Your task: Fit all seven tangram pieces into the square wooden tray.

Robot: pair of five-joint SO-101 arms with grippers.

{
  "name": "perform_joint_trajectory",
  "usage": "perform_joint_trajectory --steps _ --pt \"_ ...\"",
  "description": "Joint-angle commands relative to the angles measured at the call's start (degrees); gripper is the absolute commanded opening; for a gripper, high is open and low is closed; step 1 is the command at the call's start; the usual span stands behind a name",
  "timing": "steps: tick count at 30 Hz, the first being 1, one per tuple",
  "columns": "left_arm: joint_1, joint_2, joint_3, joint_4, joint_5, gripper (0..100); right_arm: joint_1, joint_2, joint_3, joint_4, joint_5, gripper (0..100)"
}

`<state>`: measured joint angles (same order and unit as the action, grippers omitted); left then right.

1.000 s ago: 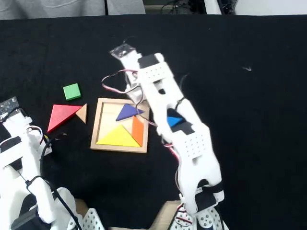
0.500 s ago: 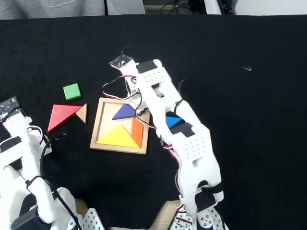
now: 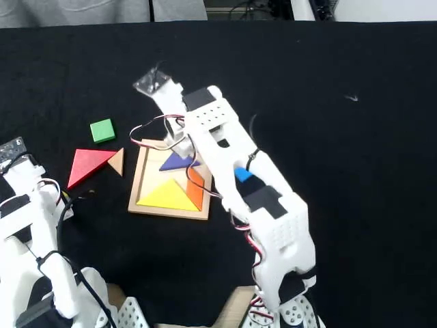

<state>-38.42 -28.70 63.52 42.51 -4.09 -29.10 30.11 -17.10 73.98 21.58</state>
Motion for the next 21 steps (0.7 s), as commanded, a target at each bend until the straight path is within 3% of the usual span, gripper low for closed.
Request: perform_joint_trajectory --steps 1,21 --pt "0.8 -0.2 -0.3 -0.9 0.4 11 -1.9 -1.3 -1.1 -7.6 -1.5 1.0" --pt "0.8 -0.2 -0.3 -0.9 0.4 11 -3.5 21.3 -30.1 10.6 -1.2 1.0"
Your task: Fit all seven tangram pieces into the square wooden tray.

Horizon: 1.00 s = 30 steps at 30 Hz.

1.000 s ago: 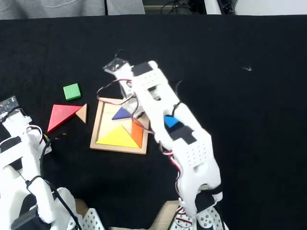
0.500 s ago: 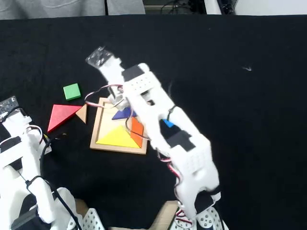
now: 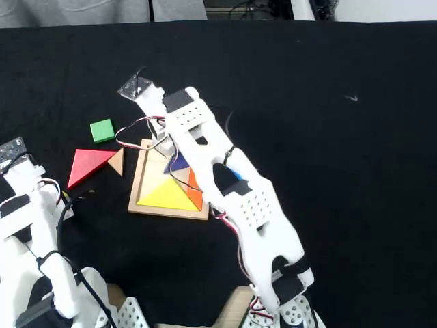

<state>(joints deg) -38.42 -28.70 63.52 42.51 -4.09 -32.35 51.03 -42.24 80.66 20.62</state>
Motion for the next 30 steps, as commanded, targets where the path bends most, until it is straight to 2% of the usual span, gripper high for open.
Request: perform_joint_trajectory --steps 1,13,19,24,30 --pt "0.8 -0.2 -0.3 -0.9 0.4 11 0.0 0.7 -5.1 4.7 0.5 1.0" --pt "0.8 -0.2 -0.3 -1.0 0.4 11 8.6 0.7 -5.0 5.7 1.9 1.0" --pt "0.8 -0.2 -0.3 -1.0 0.4 11 10.7 -2.4 -4.5 5.9 2.2 1.0" --pt "0.8 -0.2 -0.3 -1.0 0.4 11 12.1 -2.8 -4.5 10.3 6.9 1.0" --pt "0.8 -0.2 -0.3 -1.0 0.4 11 13.7 -6.8 -6.1 15.9 7.1 1.0"
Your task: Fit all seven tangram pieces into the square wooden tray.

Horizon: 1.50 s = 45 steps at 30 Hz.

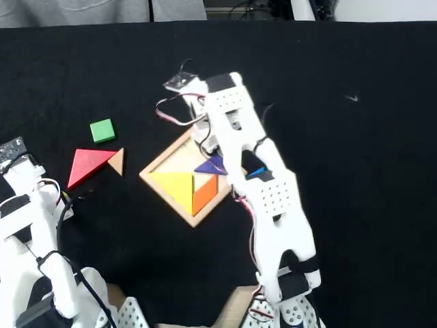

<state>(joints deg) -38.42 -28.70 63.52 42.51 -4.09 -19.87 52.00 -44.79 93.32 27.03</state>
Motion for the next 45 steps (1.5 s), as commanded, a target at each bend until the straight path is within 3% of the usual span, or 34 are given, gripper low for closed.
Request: perform_joint_trajectory --steps 1,6,11,17,20,25,31,40,45 --pt "0.8 -0.2 -0.3 -1.0 0.4 11 1.1 -9.3 -3.6 3.8 0.7 1.0" --pt "0.8 -0.2 -0.3 -1.0 0.4 11 -0.4 -16.3 -0.7 6.2 5.7 1.0" --pt "0.8 -0.2 -0.3 -1.0 0.2 11 -1.0 -24.0 12.4 4.9 13.5 1.1" --pt "2.1 -0.2 -0.8 -1.3 0.4 11 -0.6 -43.5 42.2 -10.0 14.3 1.1" --pt "9.0 -0.3 -4.6 -2.8 0.0 11 -0.6 -58.1 60.1 -20.7 8.6 1.1" --pt "23.1 3.3 -21.7 2.5 -1.1 11 -0.6 -73.5 79.0 -30.4 -9.9 1.1" --pt "37.5 22.9 -39.9 8.3 -8.0 11 1.6 -68.6 80.5 -29.0 -12.6 1.1" --pt "38.4 55.6 -67.5 8.6 -8.8 10 3.2 -58.0 80.7 -29.4 -12.4 1.1" --pt "39.7 62.7 -75.7 15.4 -8.8 10 6.9 -57.7 81.6 -28.7 -11.8 1.1"
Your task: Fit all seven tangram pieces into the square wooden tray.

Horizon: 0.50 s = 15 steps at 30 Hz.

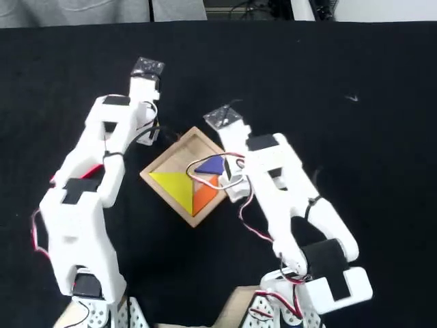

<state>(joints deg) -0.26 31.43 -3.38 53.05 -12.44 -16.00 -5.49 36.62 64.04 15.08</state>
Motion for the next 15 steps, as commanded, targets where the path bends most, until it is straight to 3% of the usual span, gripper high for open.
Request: perform_joint_trajectory --steps 1,7,15 --pt "2.2 3.3 -9.7 6.2 -0.4 10 3.7 0.0 0.4 0.3 1.3 1.1" --pt "4.3 4.7 -10.5 12.7 -0.3 10 4.0 3.3 0.6 -4.5 3.0 1.1" --pt "4.4 4.4 -10.4 23.7 -0.1 10 3.9 16.9 -10.5 -4.6 2.9 1.1"
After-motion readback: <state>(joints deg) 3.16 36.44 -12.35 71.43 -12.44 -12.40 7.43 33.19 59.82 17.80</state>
